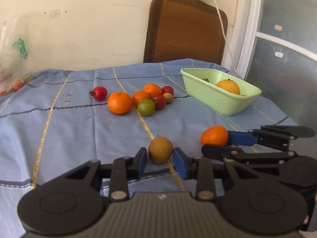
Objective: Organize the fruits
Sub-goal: 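Grasp a brown kiwi with the left gripper while the right gripper grasps a tangerine, then carry the kiwi and tangerine over the bowl and open both grippers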
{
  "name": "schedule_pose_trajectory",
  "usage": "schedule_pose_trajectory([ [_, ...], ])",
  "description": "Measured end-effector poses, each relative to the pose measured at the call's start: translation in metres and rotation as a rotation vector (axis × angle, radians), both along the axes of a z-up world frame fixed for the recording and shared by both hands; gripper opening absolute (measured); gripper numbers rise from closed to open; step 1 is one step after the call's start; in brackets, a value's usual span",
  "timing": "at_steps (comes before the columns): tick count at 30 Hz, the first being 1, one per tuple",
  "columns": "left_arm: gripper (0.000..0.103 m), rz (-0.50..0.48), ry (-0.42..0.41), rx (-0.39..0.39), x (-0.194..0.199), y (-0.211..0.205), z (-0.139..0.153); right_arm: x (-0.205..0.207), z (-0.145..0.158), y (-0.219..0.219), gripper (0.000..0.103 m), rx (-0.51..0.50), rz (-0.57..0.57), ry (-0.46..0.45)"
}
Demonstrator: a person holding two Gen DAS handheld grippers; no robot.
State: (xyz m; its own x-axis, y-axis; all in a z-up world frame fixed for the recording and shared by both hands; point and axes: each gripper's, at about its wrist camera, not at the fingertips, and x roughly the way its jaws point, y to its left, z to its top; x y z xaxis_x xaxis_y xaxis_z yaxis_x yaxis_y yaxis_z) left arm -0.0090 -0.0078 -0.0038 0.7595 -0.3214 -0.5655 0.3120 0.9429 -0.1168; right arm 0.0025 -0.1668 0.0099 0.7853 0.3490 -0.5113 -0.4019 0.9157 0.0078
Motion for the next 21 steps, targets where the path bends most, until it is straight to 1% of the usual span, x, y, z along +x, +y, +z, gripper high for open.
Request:
schedule_pose_trajectory([
  [3,0.044,0.013,0.000,0.008,0.001,-0.002,0.001,0.003,-0.001,0.000,0.041,0.002,0.001,0.010],
  [5,0.047,0.024,-0.002,0.014,0.001,-0.002,0.002,0.002,-0.001,0.001,0.041,0.005,-0.002,0.011],
  [8,0.047,0.029,-0.005,0.018,0.001,-0.002,0.002,0.001,-0.001,-0.001,0.040,0.014,-0.006,0.013],
  [11,0.042,0.018,-0.008,0.019,0.003,-0.004,0.004,0.002,0.000,-0.003,0.040,0.032,-0.010,0.020],
  [13,0.037,0.003,-0.002,0.017,0.005,-0.006,0.004,0.004,0.000,-0.005,0.040,0.050,-0.010,0.029],
  [14,0.032,-0.006,0.011,0.018,0.007,-0.008,0.003,0.004,0.000,-0.007,0.039,0.062,-0.008,0.031],
  [15,0.029,-0.007,0.009,0.023,0.008,-0.009,0.002,0.004,0.001,-0.009,0.038,0.072,-0.006,0.028],
  [17,0.029,-0.007,0.007,0.032,0.008,-0.013,0.004,0.001,0.003,-0.012,0.038,0.090,-0.019,-0.001],
  [19,0.029,-0.023,0.019,-0.020,0.013,-0.013,0.009,-0.003,0.009,-0.019,0.038,0.121,-0.045,-0.060],
  [21,0.029,-0.036,0.015,-0.062,0.021,-0.016,0.018,-0.003,0.014,-0.031,0.038,0.150,-0.094,-0.121],
])
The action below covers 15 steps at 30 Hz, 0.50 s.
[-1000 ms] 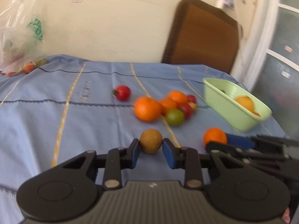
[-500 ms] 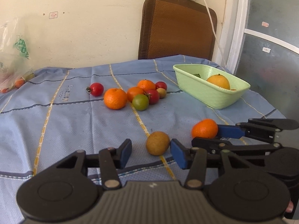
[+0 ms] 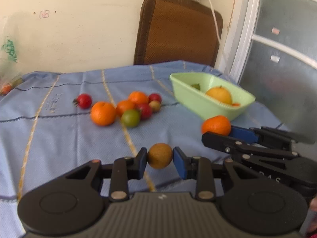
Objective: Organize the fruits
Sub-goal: 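Carry the kiwi and tangerine over the bowl and open both grippers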
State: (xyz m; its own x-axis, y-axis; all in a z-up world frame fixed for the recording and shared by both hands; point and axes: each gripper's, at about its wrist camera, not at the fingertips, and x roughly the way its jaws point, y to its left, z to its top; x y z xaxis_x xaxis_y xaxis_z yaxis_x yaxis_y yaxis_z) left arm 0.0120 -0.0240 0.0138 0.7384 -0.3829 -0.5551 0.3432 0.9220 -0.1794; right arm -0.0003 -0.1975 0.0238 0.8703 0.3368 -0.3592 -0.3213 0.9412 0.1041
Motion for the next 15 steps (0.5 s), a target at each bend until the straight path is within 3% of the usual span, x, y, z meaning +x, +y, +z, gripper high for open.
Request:
schedule_pose_trajectory([
  [5,0.029,-0.066,-0.029,-0.052,0.036,-0.032,0.026,0.012,0.010,-0.039,0.038,0.041,-0.176,-0.114],
  [10,0.030,-0.133,-0.073,-0.053,0.067,-0.079,0.042,0.033,0.006,-0.064,0.038,-0.001,-0.274,-0.115],
  [15,0.030,-0.154,-0.041,-0.039,0.095,-0.112,0.037,0.047,0.002,-0.083,0.039,0.026,-0.337,-0.100],
])
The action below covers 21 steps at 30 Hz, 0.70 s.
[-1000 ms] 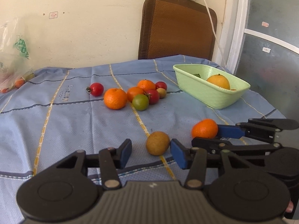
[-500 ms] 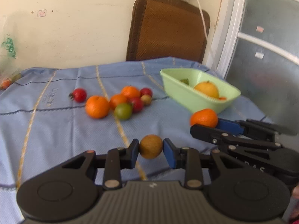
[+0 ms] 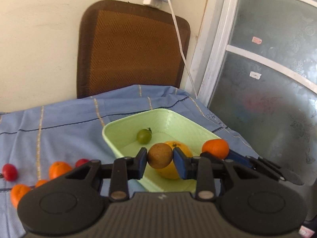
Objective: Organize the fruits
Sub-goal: 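Carry the kiwi and tangerine over the bowl and open both grippers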
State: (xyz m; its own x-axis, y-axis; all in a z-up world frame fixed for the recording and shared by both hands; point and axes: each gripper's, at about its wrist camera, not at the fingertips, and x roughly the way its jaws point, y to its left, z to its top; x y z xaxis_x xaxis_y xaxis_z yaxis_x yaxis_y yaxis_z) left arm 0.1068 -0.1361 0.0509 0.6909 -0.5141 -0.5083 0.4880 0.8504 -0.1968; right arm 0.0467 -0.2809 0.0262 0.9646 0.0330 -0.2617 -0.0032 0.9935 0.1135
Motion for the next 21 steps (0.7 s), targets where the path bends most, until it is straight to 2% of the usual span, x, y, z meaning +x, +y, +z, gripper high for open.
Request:
schedule_pose_trajectory([
  [2,0.031,0.011,0.006,0.019,0.005,-0.008,-0.006,0.004,-0.001,-0.005,0.040,0.033,-0.013,0.011],
  [4,0.039,0.023,0.013,0.030,0.007,-0.011,-0.012,0.005,-0.001,-0.009,0.043,0.068,-0.014,0.007],
  [6,0.041,0.029,0.010,0.034,0.006,-0.010,-0.014,0.003,-0.002,-0.012,0.048,0.096,-0.012,-0.001],
  [10,0.049,0.042,-0.013,-0.004,-0.007,0.005,-0.005,0.002,-0.002,-0.014,0.050,0.121,-0.012,-0.009],
  [13,0.050,0.072,-0.057,-0.053,-0.026,0.032,0.007,0.000,-0.002,-0.016,0.050,0.139,-0.021,-0.022],
  [14,0.054,0.088,-0.070,-0.064,-0.032,0.043,0.008,-0.001,-0.001,-0.018,0.050,0.148,-0.027,-0.027],
  [15,0.058,0.118,-0.081,-0.065,-0.038,0.056,0.008,-0.001,-0.001,-0.020,0.050,0.160,-0.031,-0.032],
  [18,0.059,0.250,-0.079,-0.016,-0.052,0.094,0.002,0.000,0.002,-0.025,0.050,0.199,-0.056,-0.011],
  [21,0.059,0.365,-0.075,0.038,-0.063,0.125,-0.009,0.004,0.017,-0.025,0.050,0.288,0.022,0.042],
])
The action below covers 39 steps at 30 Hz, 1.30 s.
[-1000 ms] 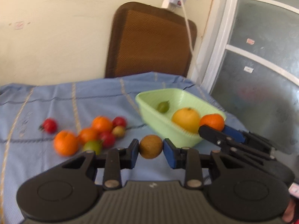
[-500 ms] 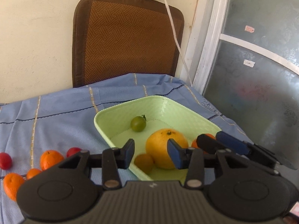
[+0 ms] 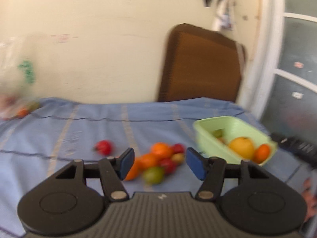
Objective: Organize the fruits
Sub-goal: 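Carry the kiwi and tangerine over the bowl and open both grippers, then grasp a green tomato with the right gripper while the left gripper grasps a tangerine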
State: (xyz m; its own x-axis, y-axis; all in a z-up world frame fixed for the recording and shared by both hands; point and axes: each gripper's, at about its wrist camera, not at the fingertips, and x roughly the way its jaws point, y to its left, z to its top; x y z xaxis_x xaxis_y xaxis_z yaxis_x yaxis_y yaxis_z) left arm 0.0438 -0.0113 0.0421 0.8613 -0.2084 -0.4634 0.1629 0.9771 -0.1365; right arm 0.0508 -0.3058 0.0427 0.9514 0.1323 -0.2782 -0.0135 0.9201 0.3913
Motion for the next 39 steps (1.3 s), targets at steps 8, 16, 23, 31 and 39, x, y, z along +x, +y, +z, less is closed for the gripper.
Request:
schedule_pose_trajectory([
  [8,0.059,0.132,0.024,-0.011,-0.008,0.046,-0.020,0.013,0.027,0.073,0.049,-0.057,0.316,0.050],
  [16,0.059,0.098,0.018,-0.073,-0.021,0.062,-0.034,0.032,-0.005,0.155,0.037,-0.224,0.447,0.143],
  [23,0.059,0.068,-0.011,-0.081,-0.026,0.060,-0.034,0.052,-0.023,0.182,0.037,-0.231,0.497,0.268],
  [31,0.059,0.013,0.021,-0.095,-0.014,0.058,-0.033,0.044,-0.024,0.175,0.027,-0.224,0.468,0.251],
  [39,0.059,-0.072,0.072,0.033,0.045,0.018,-0.032,0.012,-0.024,0.154,0.027,-0.335,0.419,0.175],
])
